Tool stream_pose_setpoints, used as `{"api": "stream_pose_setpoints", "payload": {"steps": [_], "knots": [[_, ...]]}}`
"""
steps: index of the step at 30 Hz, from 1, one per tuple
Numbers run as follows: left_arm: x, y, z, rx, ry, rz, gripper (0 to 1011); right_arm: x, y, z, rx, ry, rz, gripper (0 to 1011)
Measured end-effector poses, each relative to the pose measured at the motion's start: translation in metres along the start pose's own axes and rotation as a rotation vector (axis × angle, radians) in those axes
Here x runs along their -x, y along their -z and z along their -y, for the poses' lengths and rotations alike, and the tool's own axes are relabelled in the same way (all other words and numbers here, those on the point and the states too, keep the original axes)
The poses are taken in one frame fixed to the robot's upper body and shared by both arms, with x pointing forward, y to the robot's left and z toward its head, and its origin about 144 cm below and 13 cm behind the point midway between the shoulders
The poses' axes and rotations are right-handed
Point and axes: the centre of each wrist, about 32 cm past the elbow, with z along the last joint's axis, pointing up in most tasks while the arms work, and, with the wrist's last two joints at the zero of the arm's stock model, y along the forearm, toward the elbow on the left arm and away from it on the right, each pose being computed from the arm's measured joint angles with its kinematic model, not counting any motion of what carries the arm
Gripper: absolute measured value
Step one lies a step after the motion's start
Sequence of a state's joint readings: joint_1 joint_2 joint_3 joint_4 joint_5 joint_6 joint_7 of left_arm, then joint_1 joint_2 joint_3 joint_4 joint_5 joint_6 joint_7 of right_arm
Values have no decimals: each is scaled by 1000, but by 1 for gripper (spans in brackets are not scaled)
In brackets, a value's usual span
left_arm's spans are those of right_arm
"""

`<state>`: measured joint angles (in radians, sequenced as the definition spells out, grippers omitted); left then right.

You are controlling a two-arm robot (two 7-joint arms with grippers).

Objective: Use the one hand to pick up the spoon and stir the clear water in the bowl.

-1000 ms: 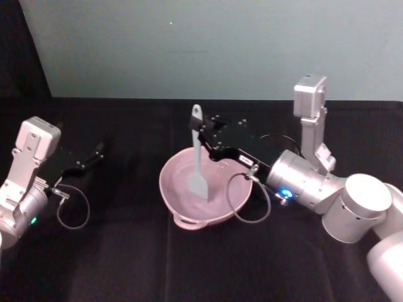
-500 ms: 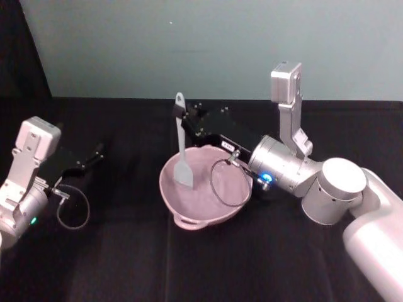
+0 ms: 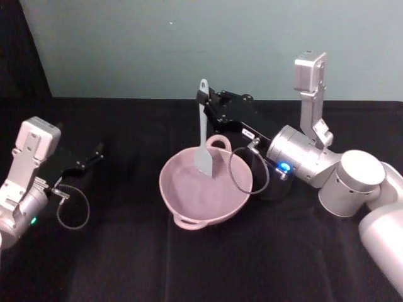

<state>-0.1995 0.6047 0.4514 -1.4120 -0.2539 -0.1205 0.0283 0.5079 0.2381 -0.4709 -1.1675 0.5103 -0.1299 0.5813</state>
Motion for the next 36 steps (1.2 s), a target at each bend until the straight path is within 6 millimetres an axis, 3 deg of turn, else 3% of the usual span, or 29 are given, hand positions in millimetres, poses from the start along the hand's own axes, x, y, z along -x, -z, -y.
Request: {"api": "stream_pose_setpoints", "payload": {"steps": [19, 26, 36], "knots": [[0, 0, 0, 0, 0, 0, 1011, 17, -7, 40, 31, 7, 17, 118], [0, 0, 0, 0, 0, 0, 1011, 28, -3, 35, 31, -27, 7, 118], [0, 0, 0, 0, 0, 0, 1011, 33, 1, 12, 30, -85, -2, 118]]}}
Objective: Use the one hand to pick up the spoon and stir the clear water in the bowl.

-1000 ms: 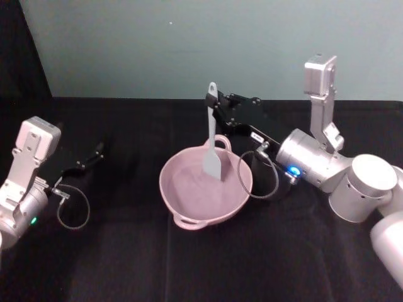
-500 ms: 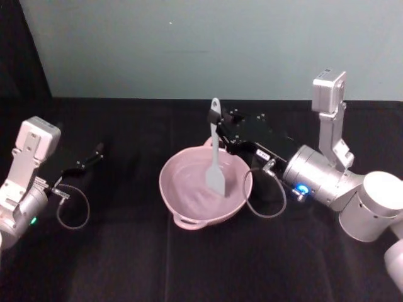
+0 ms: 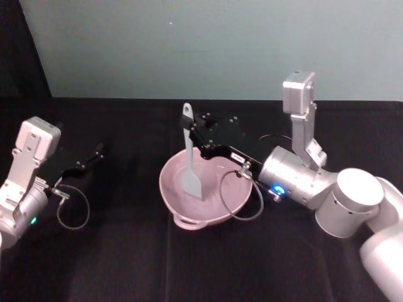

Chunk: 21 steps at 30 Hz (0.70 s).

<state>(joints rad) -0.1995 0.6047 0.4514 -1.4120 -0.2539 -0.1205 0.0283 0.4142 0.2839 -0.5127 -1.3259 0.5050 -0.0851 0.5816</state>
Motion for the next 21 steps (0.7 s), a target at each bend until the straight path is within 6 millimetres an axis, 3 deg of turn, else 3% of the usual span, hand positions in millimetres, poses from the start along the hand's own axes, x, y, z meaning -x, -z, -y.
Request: {"api": "stream_pose_setpoints", "payload": {"steps": [12, 21], "knots": [[0, 0, 0, 0, 0, 0, 1011, -16, 0, -23, -13, 18, 2, 118], [0, 0, 0, 0, 0, 0, 1011, -29, -4, -18, -9, 59, 13, 118]]}}
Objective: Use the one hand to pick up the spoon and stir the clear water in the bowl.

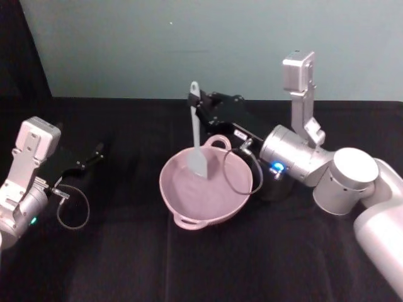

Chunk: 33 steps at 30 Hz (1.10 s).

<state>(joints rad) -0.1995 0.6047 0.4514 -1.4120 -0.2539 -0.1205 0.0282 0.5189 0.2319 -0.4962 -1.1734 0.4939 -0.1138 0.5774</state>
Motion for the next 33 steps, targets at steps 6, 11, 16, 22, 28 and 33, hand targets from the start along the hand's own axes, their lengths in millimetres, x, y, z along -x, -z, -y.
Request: {"api": "stream_pose_setpoints", "payload": {"steps": [6, 11, 16, 22, 28, 33], "knots": [[0, 0, 0, 0, 0, 0, 1011, -4, -4, 12, 0, 29, 10, 118], [0, 0, 0, 0, 0, 0, 1011, -4, -6, 24, 8, 45, 15, 118], [0, 0, 0, 0, 0, 0, 1011, 1, -9, 37, 16, 54, 18, 118], [0, 0, 0, 0, 0, 0, 1011, 10, -11, 45, 26, 37, 18, 118], [0, 0, 0, 0, 0, 0, 1011, 19, -7, 44, 32, 15, 4, 118], [0, 0, 0, 0, 0, 0, 1011, 27, -5, 36, 30, -17, -8, 118]]}}
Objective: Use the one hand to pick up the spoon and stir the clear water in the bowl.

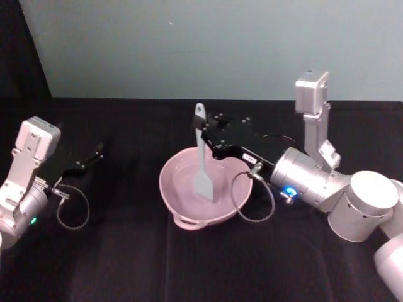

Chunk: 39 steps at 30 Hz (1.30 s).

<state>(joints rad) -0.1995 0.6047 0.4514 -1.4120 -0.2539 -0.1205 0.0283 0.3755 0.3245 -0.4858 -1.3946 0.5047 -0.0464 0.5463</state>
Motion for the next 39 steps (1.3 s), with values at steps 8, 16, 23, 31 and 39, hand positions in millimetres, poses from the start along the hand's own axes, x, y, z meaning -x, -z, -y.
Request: {"api": "stream_pose_setpoints", "payload": {"steps": [8, 16, 23, 31, 39], "knots": [[0, 0, 0, 0, 0, 0, 1011, 3, 2, -22, -8, -41, -9, 118], [0, 0, 0, 0, 0, 0, 1011, -4, 5, -40, -14, -38, -13, 118], [0, 0, 0, 0, 0, 0, 1011, -16, 4, -43, -23, -3, -14, 118], [0, 0, 0, 0, 0, 0, 1011, -29, 1, -34, -16, 42, -1, 118], [0, 0, 0, 0, 0, 0, 1011, -31, -1, -16, -4, 72, 11, 118]]}}
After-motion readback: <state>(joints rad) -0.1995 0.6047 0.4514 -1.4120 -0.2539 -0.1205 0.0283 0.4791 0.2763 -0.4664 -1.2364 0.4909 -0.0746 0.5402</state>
